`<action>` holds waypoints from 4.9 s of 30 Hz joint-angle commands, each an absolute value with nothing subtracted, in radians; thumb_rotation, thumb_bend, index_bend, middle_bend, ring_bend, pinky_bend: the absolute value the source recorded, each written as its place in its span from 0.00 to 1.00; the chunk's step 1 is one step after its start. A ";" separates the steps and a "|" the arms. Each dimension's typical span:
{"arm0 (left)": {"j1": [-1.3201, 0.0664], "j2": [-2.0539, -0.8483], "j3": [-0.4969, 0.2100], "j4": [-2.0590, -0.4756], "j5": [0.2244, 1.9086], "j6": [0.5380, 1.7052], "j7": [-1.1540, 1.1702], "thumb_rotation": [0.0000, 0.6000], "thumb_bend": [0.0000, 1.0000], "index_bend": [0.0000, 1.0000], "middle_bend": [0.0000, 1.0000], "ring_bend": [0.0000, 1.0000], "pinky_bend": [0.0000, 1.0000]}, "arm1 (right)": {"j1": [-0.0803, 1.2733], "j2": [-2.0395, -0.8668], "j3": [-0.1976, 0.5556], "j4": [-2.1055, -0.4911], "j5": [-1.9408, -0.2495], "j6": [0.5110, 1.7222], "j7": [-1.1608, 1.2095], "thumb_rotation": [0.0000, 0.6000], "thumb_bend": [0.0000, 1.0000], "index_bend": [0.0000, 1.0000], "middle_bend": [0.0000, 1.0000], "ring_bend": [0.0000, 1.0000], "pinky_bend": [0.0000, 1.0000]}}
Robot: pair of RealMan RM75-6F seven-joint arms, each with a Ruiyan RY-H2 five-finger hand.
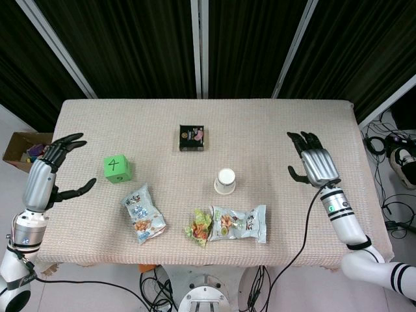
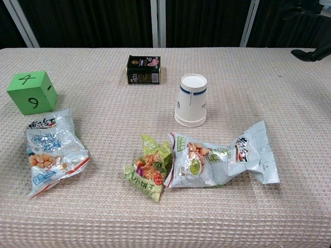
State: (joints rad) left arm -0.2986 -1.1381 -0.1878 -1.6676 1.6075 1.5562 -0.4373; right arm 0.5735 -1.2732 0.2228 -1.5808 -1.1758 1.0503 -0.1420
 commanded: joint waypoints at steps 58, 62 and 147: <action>-0.135 -1.053 -0.057 -1.693 1.340 1.399 0.014 1.00 0.22 0.22 0.13 0.13 0.16 | 1.049 -1.449 0.112 -1.767 -0.733 0.991 -0.967 1.00 0.33 0.27 0.30 0.00 0.00; -0.132 -1.054 -0.058 -1.692 1.340 1.399 0.013 1.00 0.22 0.22 0.13 0.13 0.16 | 1.057 -1.454 0.107 -1.761 -0.732 0.994 -0.961 1.00 0.35 0.29 0.31 0.00 0.00; -0.100 -1.067 -0.057 -1.650 1.373 1.408 -0.003 1.00 0.22 0.22 0.13 0.13 0.16 | 0.736 -1.252 0.022 -1.854 -1.020 1.163 -0.637 1.00 0.37 0.04 0.18 0.00 0.00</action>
